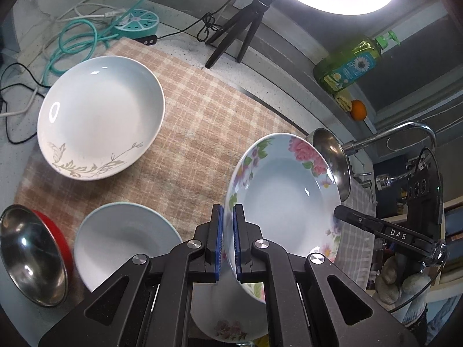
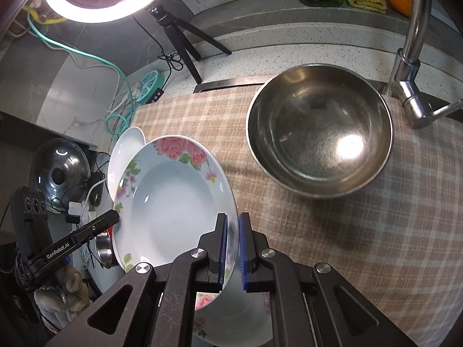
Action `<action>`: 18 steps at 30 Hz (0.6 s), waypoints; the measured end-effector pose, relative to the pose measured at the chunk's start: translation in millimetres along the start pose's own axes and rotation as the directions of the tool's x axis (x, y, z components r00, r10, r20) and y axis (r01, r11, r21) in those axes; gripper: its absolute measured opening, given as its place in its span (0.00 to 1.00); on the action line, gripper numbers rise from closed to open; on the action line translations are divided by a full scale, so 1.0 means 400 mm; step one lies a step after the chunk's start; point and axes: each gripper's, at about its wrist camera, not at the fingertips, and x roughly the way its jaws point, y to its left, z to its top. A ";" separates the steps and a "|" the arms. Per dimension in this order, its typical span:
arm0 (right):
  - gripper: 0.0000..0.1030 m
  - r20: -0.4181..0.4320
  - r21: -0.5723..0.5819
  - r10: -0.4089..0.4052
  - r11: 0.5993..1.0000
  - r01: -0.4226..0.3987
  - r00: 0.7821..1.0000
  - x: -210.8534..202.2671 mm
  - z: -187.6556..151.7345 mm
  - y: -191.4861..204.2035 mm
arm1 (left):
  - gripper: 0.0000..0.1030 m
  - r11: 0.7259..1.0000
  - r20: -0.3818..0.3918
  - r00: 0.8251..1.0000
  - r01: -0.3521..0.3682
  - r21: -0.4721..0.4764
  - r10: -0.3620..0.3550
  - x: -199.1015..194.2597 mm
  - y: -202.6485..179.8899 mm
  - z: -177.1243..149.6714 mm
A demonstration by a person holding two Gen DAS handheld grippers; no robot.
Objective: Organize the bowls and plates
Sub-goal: 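Lower the pink-flowered plate onto the flowered plate stack with both grippers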
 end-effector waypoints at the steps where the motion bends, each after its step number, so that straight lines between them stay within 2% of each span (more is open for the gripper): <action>1: 0.07 -0.001 -0.002 0.000 1.000 0.000 1.000 -0.001 -0.007 -0.002 | 0.05 1.000 0.001 1.000 0.001 -0.003 -0.001 -0.001 0.000 -0.009; 18: 0.07 -0.040 -0.011 -0.012 1.000 0.011 0.999 0.014 -0.116 -0.050 | 0.05 1.000 0.008 1.000 0.000 -0.018 0.000 -0.001 -0.013 -0.127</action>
